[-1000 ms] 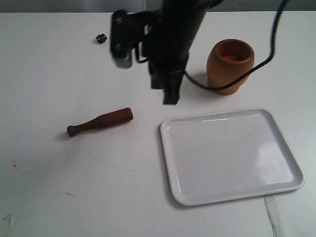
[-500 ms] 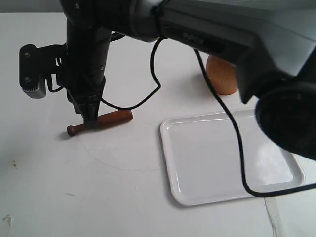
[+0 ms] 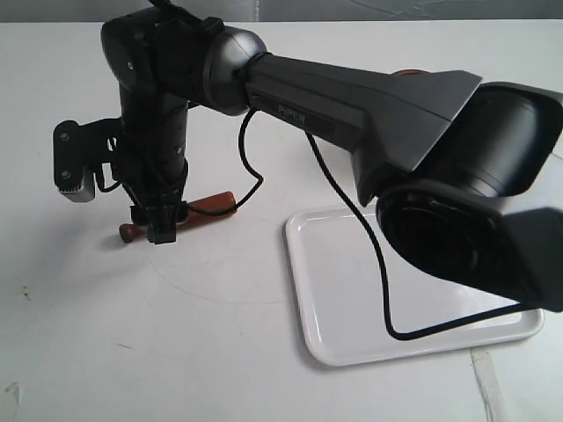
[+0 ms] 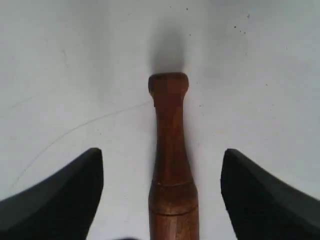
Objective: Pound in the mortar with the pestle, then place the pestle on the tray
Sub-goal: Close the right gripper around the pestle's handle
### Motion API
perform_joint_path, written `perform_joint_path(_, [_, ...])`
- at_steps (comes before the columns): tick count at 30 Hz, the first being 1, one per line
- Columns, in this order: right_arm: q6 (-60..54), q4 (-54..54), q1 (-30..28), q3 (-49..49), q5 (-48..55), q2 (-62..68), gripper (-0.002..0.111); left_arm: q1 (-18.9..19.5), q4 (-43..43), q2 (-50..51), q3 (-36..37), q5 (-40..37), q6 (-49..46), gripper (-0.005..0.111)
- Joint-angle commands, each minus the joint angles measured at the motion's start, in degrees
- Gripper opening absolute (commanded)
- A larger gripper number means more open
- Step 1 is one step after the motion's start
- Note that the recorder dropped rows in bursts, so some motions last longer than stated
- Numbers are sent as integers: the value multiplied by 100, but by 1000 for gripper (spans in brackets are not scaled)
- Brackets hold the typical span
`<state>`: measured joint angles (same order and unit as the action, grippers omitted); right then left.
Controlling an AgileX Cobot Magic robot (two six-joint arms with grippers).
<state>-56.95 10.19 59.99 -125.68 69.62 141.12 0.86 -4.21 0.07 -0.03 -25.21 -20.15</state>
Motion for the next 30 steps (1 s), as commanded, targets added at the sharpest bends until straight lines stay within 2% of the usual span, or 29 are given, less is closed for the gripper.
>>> perform_joint_path(1, [78, -55, 12, -41, -54, 16, 60, -44, 42, -7, 3, 17, 47, 0])
perform_joint_path(10, [474, -22, 12, -41, -256, 199, 58, -44, 42, -7, 3, 17, 47, 0])
perform_joint_path(19, [497, -22, 12, -41, -435, 266, 37, -44, 42, -7, 3, 17, 47, 0])
perform_joint_path(30, [472, -22, 12, -41, -451, 311, 37, -44, 42, -7, 3, 17, 47, 0])
